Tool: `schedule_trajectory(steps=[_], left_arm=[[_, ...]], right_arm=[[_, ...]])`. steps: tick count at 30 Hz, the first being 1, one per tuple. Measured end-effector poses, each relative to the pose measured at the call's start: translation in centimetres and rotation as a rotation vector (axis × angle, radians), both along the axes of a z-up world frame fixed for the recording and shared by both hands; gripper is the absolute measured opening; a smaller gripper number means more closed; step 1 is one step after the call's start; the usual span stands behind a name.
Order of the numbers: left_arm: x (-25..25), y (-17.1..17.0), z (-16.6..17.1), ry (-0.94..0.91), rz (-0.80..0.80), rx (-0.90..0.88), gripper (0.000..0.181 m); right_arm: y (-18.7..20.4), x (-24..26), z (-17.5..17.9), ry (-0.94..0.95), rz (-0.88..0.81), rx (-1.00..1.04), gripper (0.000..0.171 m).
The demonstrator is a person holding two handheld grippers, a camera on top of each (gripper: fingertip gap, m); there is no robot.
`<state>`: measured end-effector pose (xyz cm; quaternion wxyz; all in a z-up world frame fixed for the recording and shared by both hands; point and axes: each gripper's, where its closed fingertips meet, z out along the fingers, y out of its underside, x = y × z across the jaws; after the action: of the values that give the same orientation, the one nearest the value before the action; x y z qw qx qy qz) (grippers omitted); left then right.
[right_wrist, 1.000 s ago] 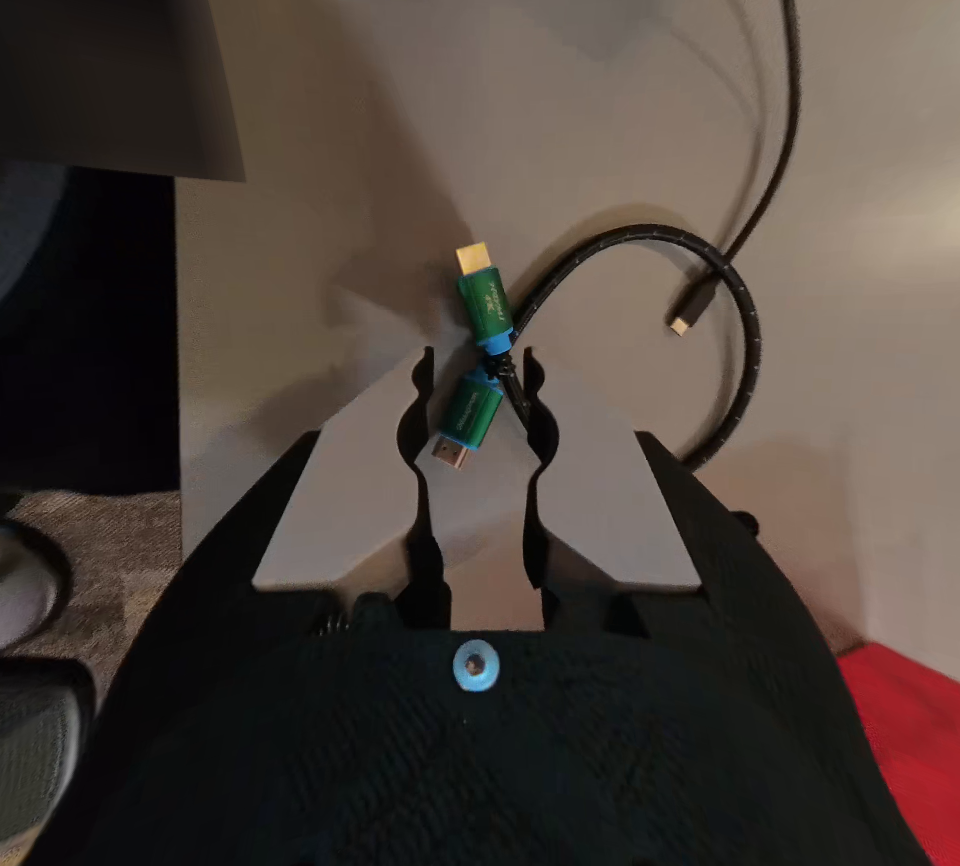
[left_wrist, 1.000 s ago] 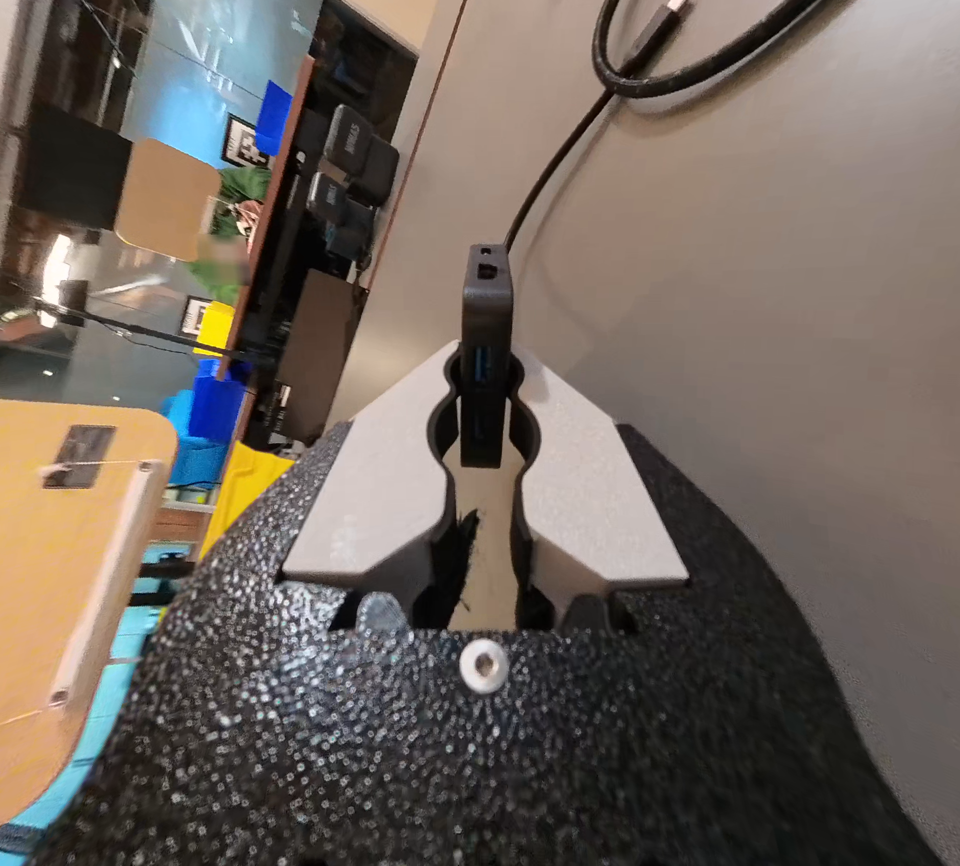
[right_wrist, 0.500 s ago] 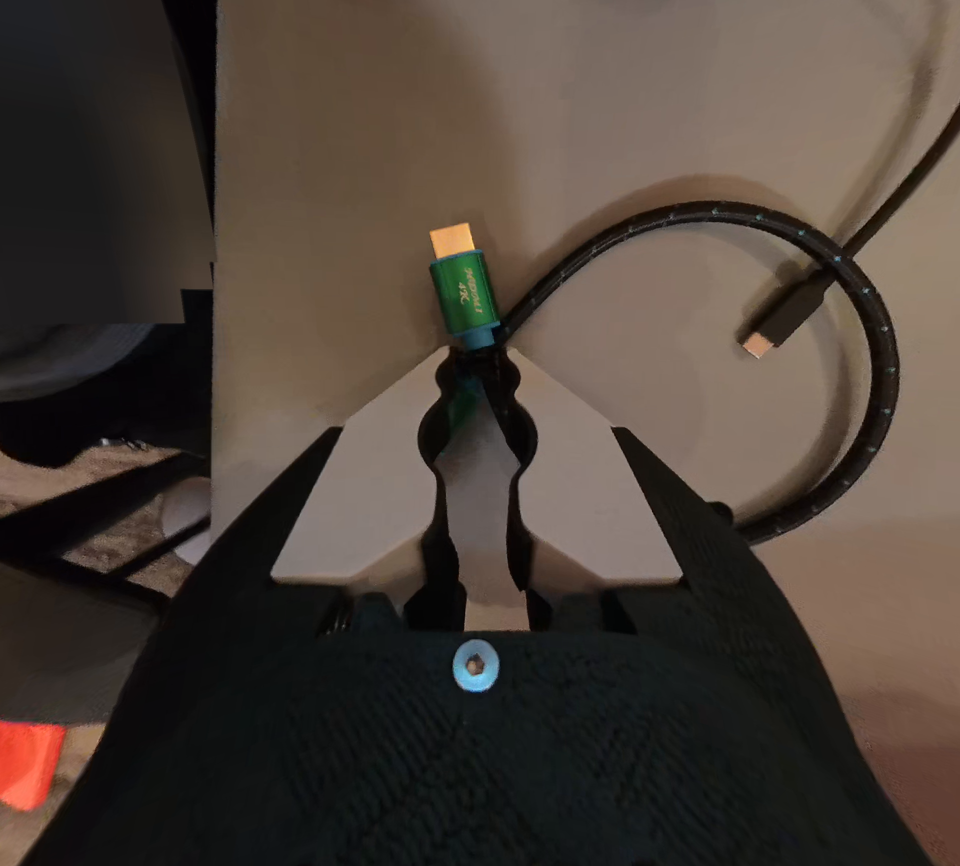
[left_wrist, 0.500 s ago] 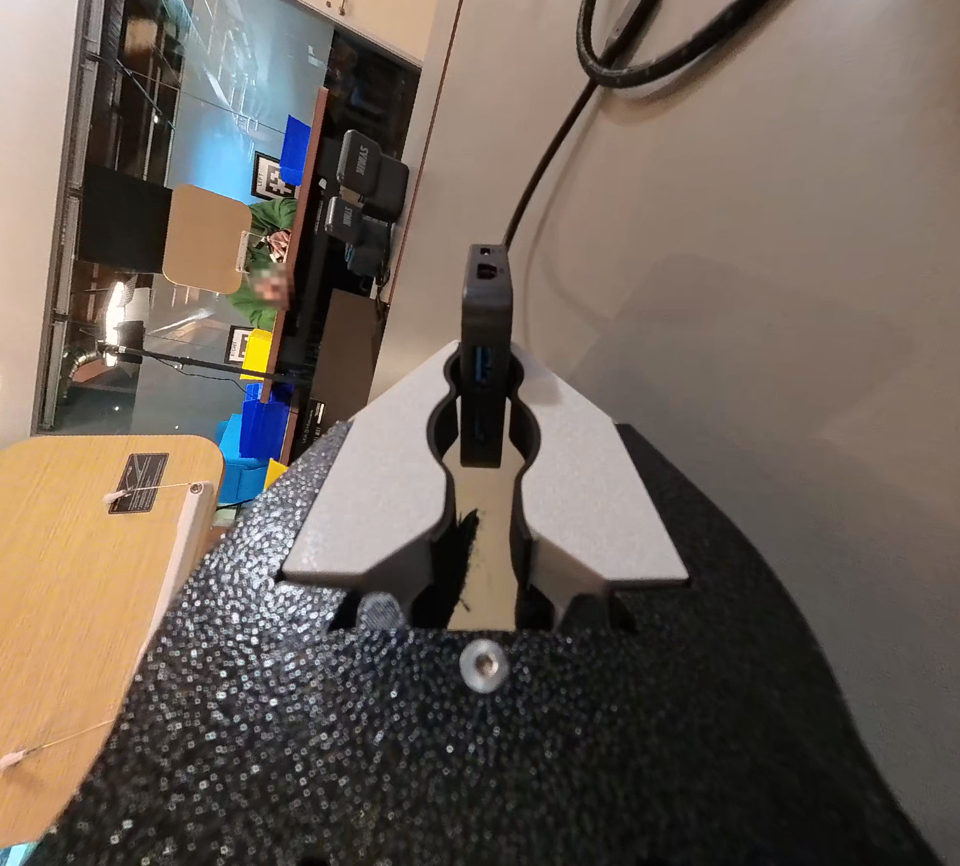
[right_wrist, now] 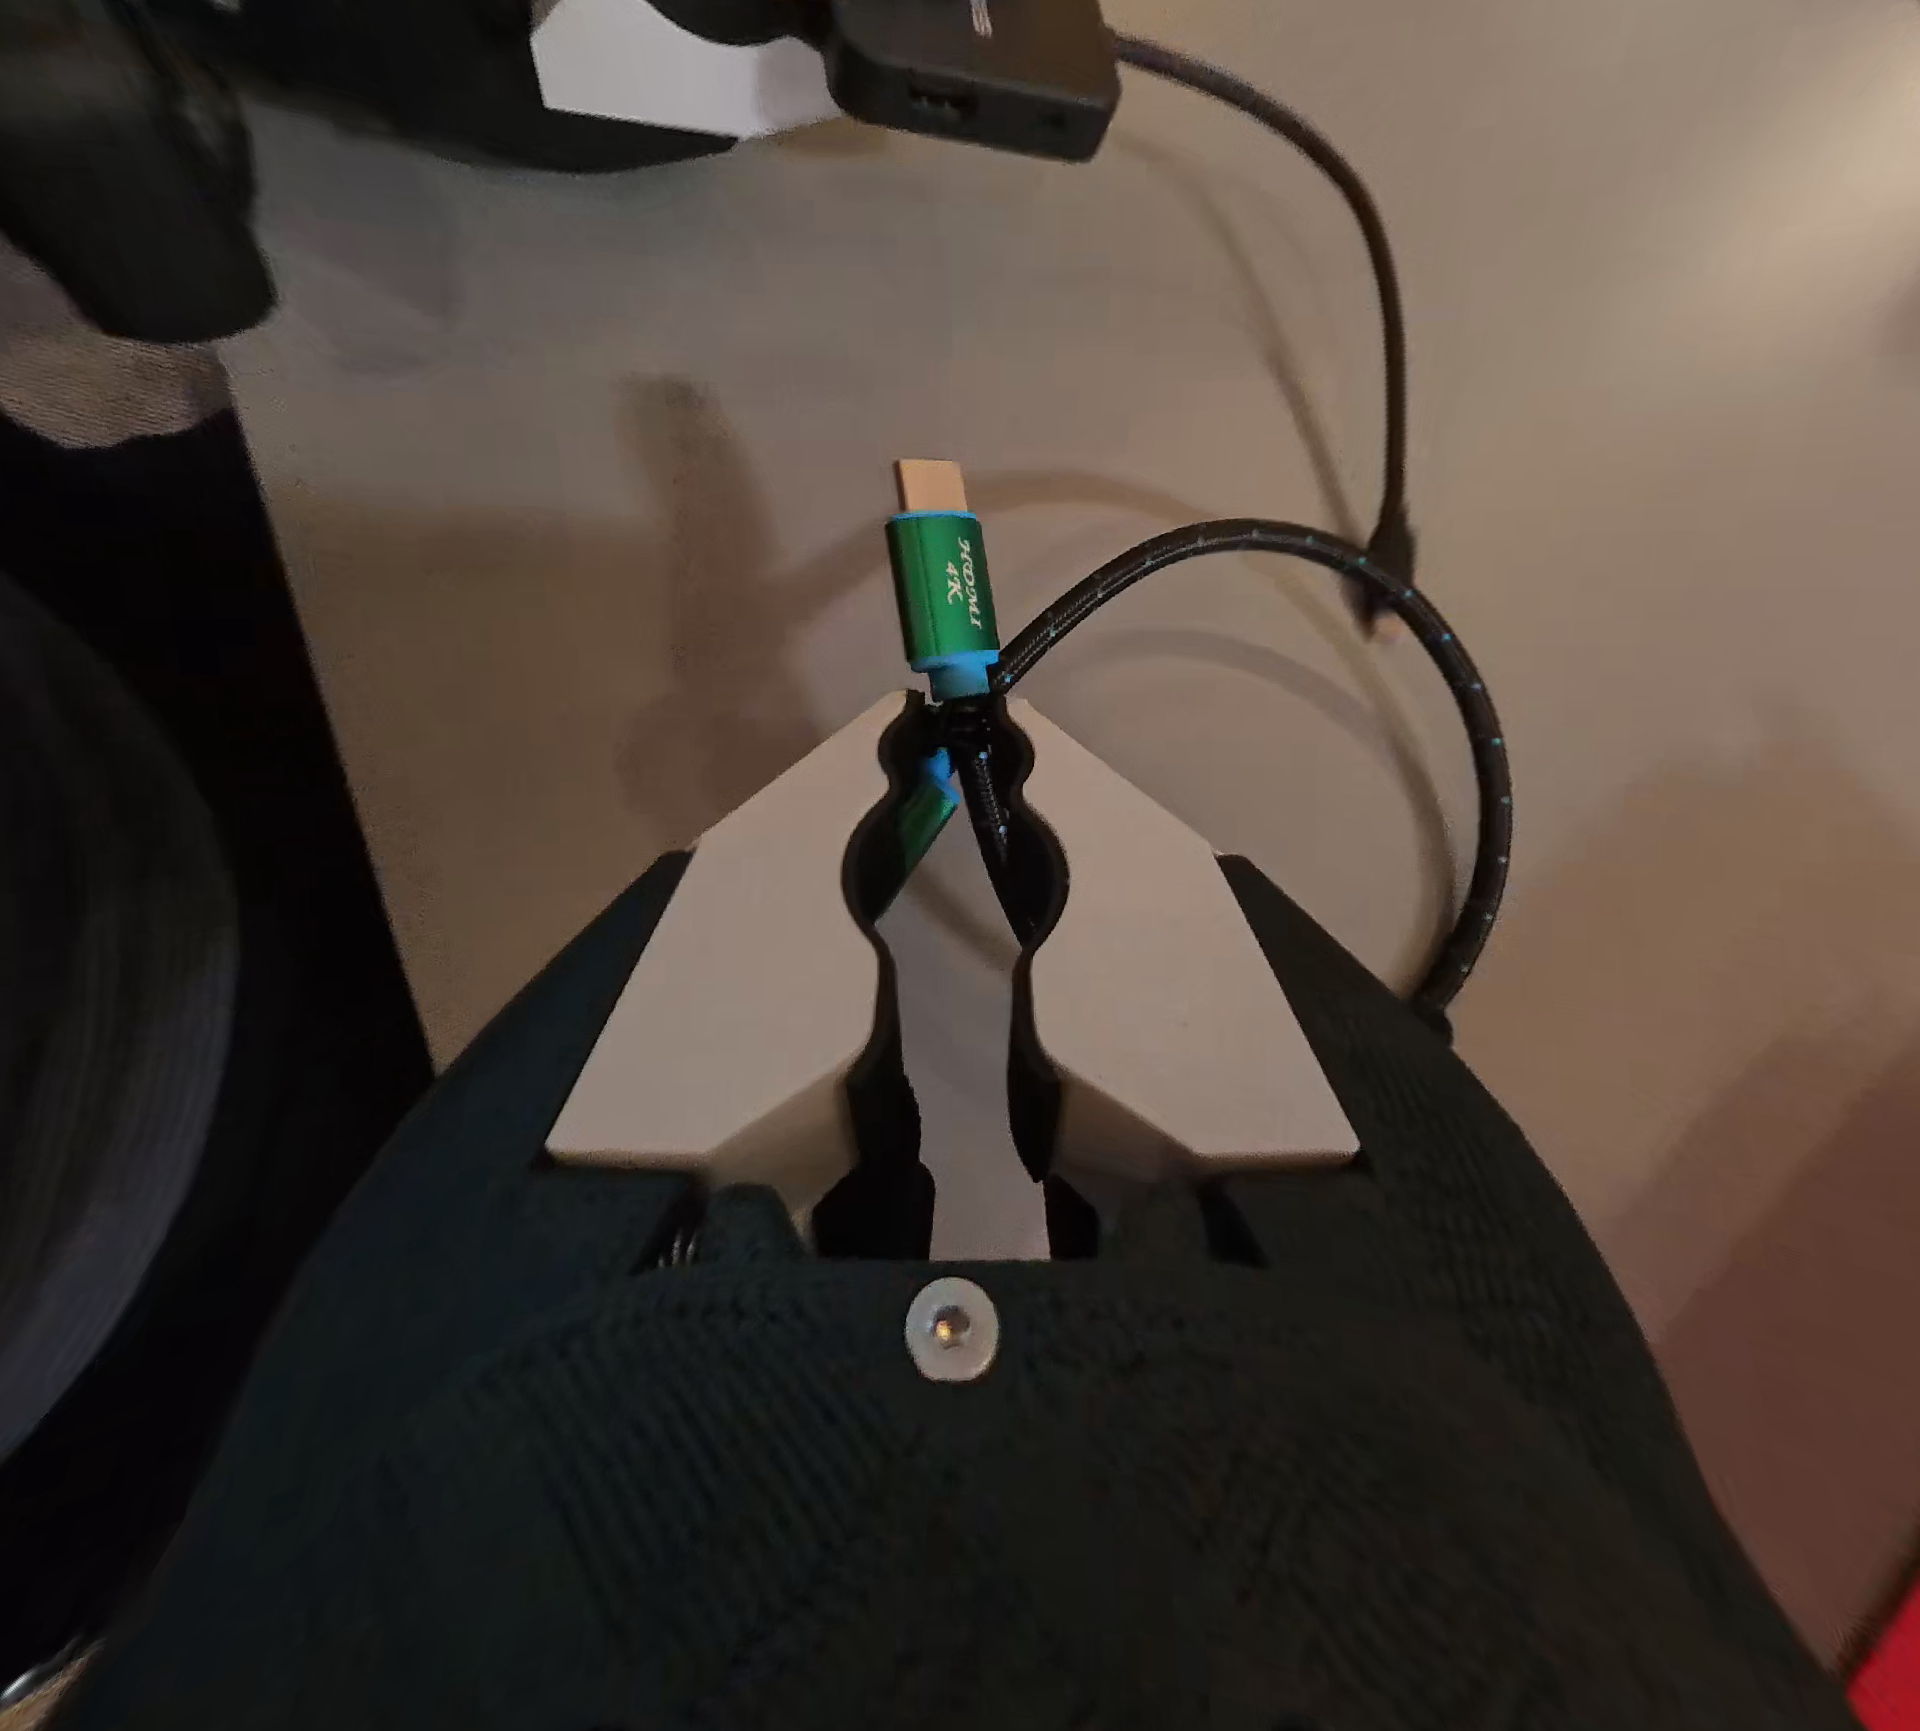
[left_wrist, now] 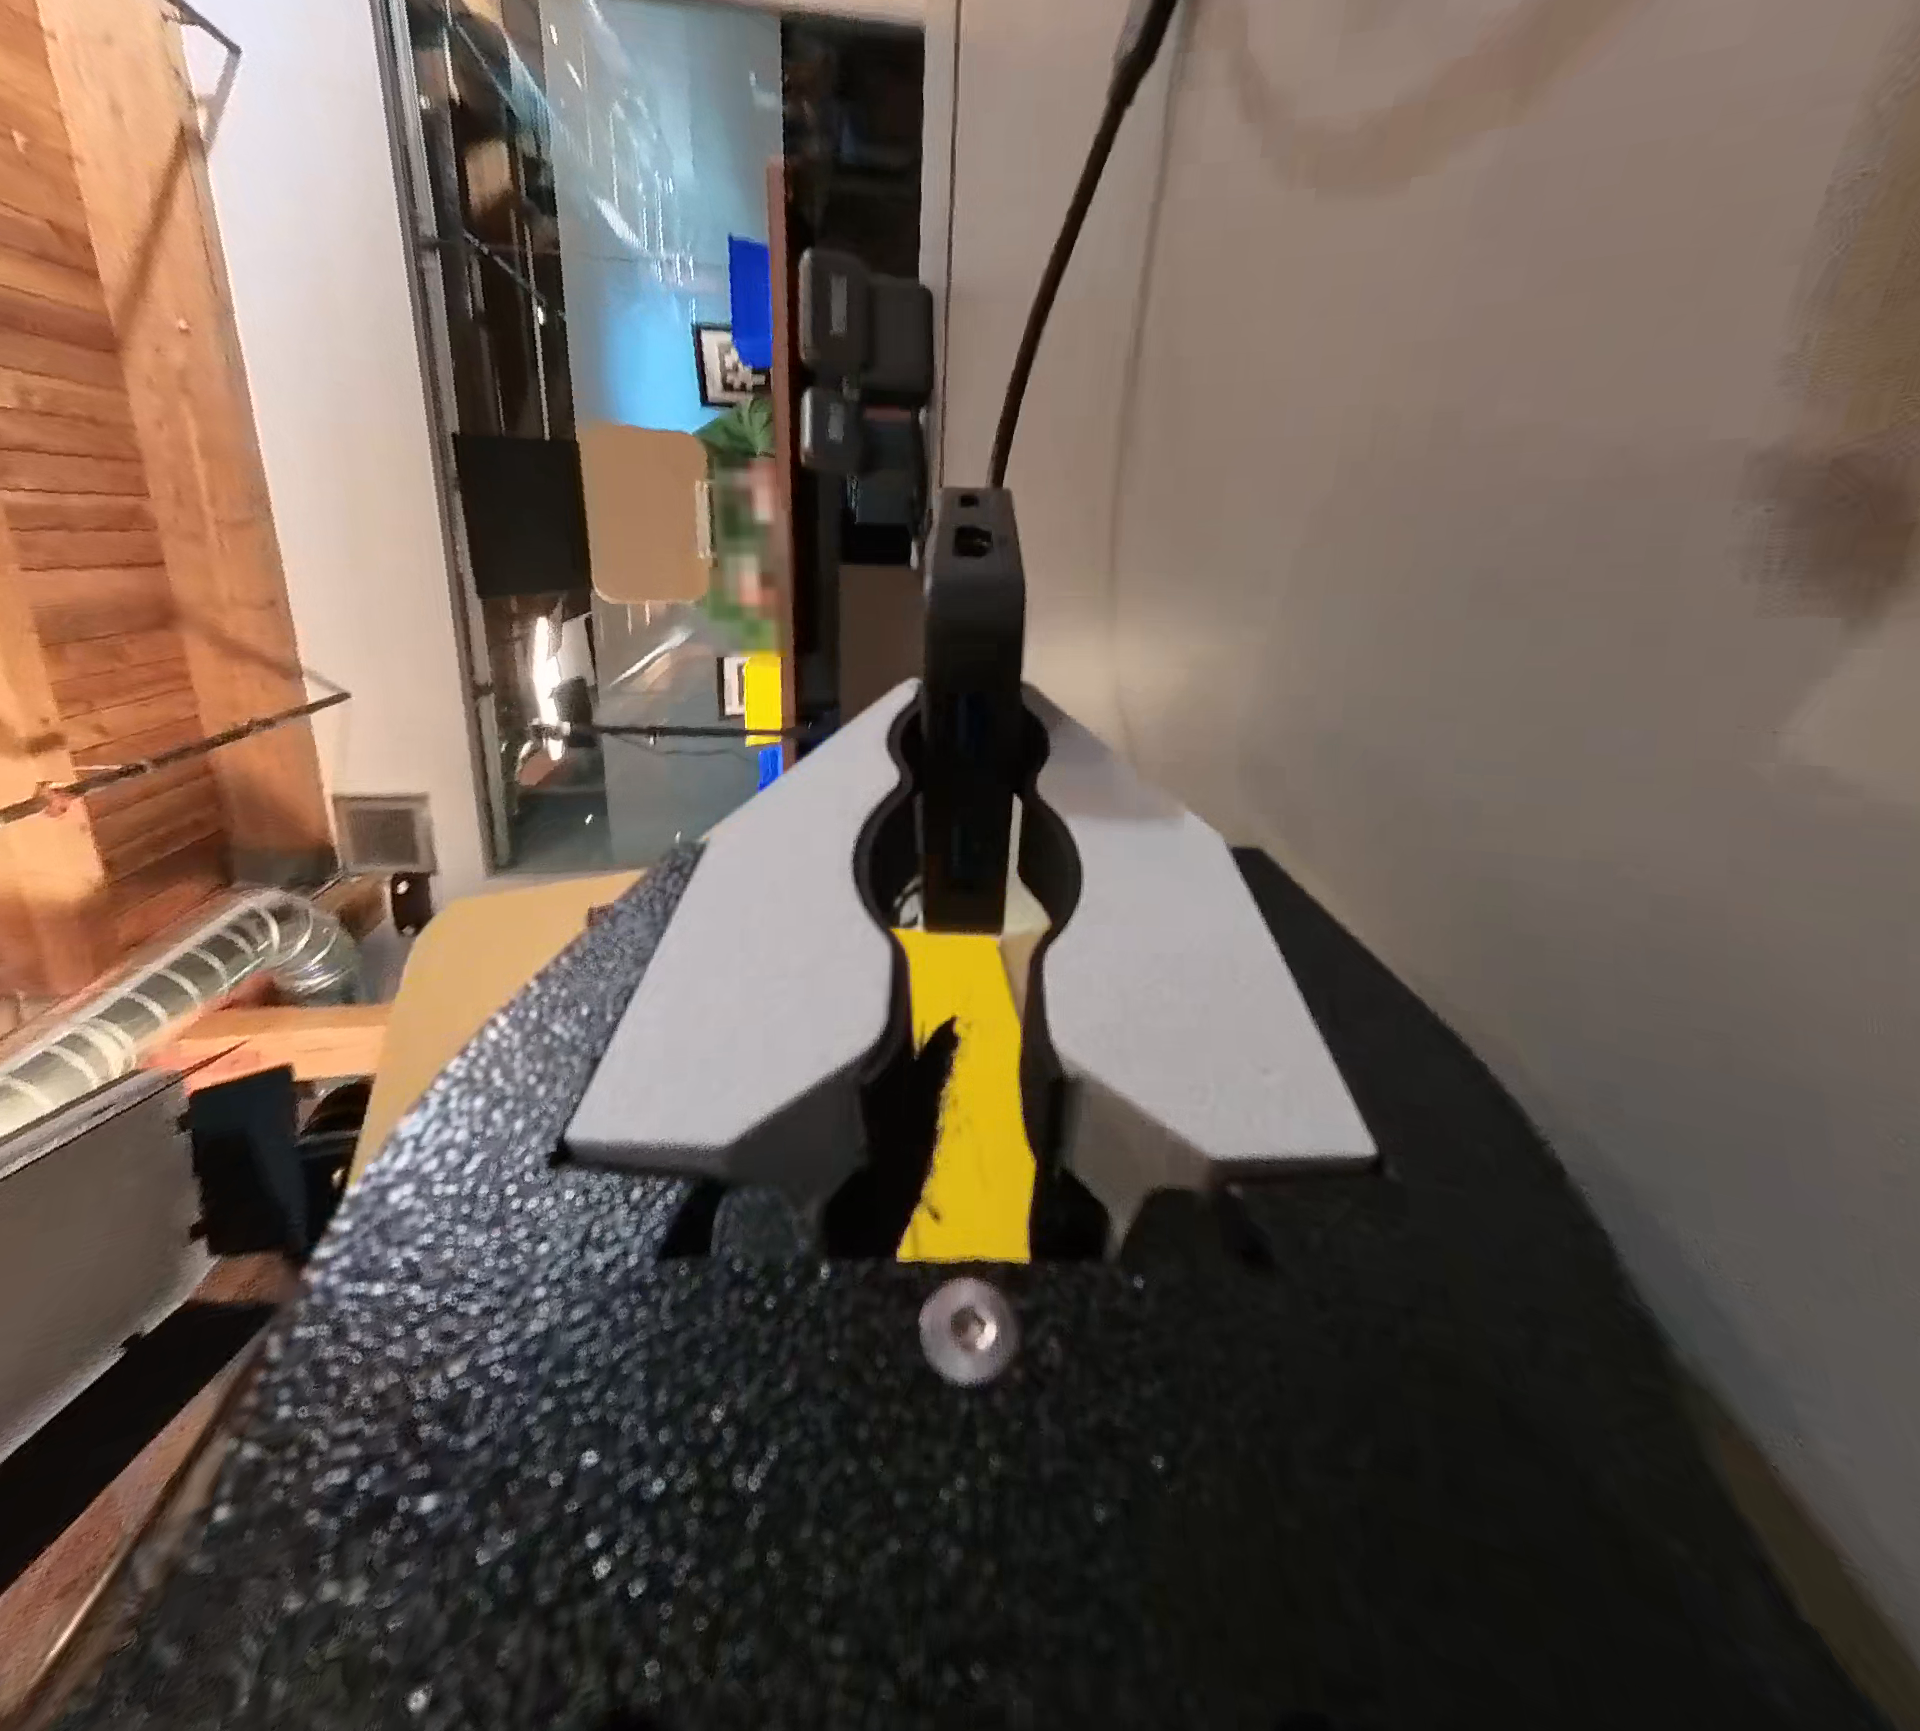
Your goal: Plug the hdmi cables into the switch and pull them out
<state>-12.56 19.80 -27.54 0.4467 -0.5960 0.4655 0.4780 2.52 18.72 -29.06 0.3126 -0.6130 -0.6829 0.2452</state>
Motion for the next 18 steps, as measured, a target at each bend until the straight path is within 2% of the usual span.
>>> schedule_trajectory(steps=[3,9,12,18], left_arm=[[0.8,-0.2,-1.0,-0.016,-0.046,-0.043,0.011],[1.2,-0.1,-2.3,-0.105,-0.056,-0.123,0.011],[1.3,-0.1,-2.6,-0.055,-0.058,-0.124,0.011],[1.5,0.0,-3.0,0.041,-0.058,-0.126,0.011]], right_arm=[[-0.4,-2.1,-0.2,0.019,-0.014,0.084,0.01],[-1.2,-5.7,-1.7,0.018,-0.063,0.128,0.01],[-0.9,-5.9,-2.1,0.001,-0.092,0.153,0.01],[-0.8,-6.3,-2.2,0.063,-0.135,0.059,0.01]])
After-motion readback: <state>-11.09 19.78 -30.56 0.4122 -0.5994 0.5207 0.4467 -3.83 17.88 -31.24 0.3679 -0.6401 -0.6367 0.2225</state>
